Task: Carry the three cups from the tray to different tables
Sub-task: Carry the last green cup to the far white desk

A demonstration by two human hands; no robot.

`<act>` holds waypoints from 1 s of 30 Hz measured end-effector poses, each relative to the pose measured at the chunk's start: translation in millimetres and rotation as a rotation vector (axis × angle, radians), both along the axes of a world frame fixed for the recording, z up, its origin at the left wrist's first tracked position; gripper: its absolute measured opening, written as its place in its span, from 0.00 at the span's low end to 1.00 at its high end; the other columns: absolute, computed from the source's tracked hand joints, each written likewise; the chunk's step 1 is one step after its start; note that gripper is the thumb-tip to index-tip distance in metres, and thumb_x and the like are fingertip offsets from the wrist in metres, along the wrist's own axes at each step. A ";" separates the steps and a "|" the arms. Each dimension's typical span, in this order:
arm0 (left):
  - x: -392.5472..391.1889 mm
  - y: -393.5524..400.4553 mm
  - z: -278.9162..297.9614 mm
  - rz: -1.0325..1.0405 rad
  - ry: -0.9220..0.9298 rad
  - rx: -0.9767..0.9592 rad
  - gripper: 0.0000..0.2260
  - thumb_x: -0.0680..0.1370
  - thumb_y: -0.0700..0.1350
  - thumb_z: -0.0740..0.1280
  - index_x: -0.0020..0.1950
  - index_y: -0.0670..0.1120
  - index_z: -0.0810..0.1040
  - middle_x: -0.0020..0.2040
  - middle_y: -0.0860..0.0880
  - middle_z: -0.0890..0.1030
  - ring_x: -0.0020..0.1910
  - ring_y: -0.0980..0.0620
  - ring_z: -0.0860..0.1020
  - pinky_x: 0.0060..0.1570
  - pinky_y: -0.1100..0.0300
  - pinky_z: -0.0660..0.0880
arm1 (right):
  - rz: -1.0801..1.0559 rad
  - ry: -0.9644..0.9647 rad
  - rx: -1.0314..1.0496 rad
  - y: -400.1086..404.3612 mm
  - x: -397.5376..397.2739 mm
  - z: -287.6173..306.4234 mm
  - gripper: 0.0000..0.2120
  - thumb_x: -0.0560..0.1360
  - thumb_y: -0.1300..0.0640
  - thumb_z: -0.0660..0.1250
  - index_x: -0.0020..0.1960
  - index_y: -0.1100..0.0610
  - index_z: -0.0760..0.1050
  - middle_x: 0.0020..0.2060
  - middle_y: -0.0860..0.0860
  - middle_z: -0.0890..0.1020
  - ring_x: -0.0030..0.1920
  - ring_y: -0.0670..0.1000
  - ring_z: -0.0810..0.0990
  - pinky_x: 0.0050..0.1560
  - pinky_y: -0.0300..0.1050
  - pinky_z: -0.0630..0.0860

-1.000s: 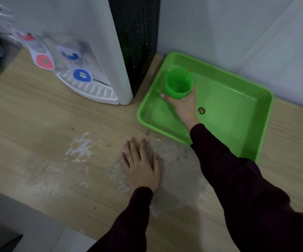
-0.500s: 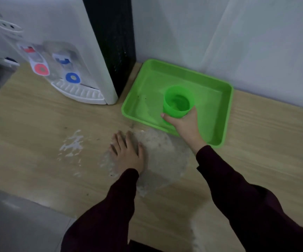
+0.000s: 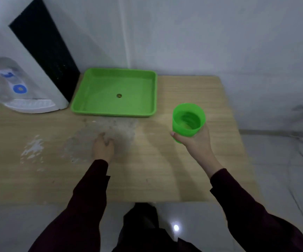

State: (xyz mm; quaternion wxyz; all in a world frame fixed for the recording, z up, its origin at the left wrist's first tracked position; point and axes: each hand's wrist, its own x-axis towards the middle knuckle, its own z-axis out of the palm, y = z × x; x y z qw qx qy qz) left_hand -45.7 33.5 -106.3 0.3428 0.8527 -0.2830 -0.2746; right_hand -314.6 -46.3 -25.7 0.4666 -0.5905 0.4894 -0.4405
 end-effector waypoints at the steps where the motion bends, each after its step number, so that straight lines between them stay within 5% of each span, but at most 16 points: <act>1: -23.4 4.3 5.0 -0.034 0.037 -0.031 0.18 0.79 0.43 0.60 0.69 0.41 0.68 0.63 0.37 0.75 0.58 0.41 0.75 0.57 0.52 0.72 | -0.035 -0.008 -0.004 10.7 -21.2 0.3 0.31 0.60 0.66 0.81 0.60 0.66 0.74 0.52 0.58 0.82 0.50 0.47 0.80 0.49 0.30 0.74; 5: -121.0 15.8 23.5 -0.212 0.122 -0.181 0.11 0.79 0.42 0.61 0.60 0.42 0.76 0.52 0.37 0.79 0.51 0.40 0.79 0.49 0.54 0.73 | -0.180 -0.017 -0.012 55.7 -105.4 -0.5 0.30 0.60 0.66 0.82 0.58 0.66 0.74 0.49 0.54 0.81 0.46 0.40 0.79 0.49 0.31 0.74; 10: -230.1 28.7 46.0 -0.473 0.216 -0.303 0.07 0.79 0.42 0.59 0.51 0.50 0.77 0.43 0.50 0.80 0.44 0.50 0.80 0.43 0.63 0.72 | -0.384 -0.037 0.004 113.7 -204.1 0.8 0.34 0.58 0.59 0.82 0.61 0.63 0.74 0.54 0.58 0.82 0.54 0.53 0.81 0.56 0.44 0.77; 15: -324.1 22.7 59.2 -0.699 0.297 -0.324 0.07 0.79 0.42 0.61 0.43 0.48 0.77 0.39 0.50 0.79 0.41 0.49 0.80 0.40 0.68 0.73 | -0.621 -0.032 0.016 156.3 -289.5 -2.7 0.34 0.58 0.56 0.82 0.60 0.63 0.74 0.52 0.58 0.82 0.52 0.53 0.81 0.54 0.44 0.77; 19: -398.7 3.0 66.0 -0.931 0.340 -0.317 0.08 0.79 0.42 0.61 0.42 0.50 0.77 0.37 0.49 0.79 0.40 0.50 0.79 0.43 0.63 0.73 | -0.797 -0.038 0.033 176.0 -348.5 -8.0 0.33 0.58 0.55 0.81 0.59 0.61 0.74 0.49 0.52 0.82 0.49 0.47 0.81 0.50 0.38 0.76; 26: -529.1 -56.3 66.5 -1.193 0.384 -0.305 0.09 0.79 0.42 0.61 0.41 0.52 0.77 0.36 0.51 0.78 0.38 0.55 0.79 0.39 0.74 0.72 | -1.040 -0.052 0.016 166.7 -447.0 -13.3 0.34 0.58 0.53 0.81 0.60 0.56 0.73 0.49 0.42 0.81 0.48 0.36 0.79 0.46 0.25 0.73; 30: -607.7 -104.8 69.7 -1.291 0.396 -0.262 0.10 0.79 0.42 0.61 0.41 0.53 0.77 0.36 0.51 0.78 0.38 0.53 0.79 0.43 0.64 0.74 | -1.158 -0.065 0.017 141.6 -506.1 -12.3 0.33 0.58 0.54 0.81 0.59 0.56 0.73 0.47 0.40 0.82 0.47 0.36 0.80 0.45 0.26 0.73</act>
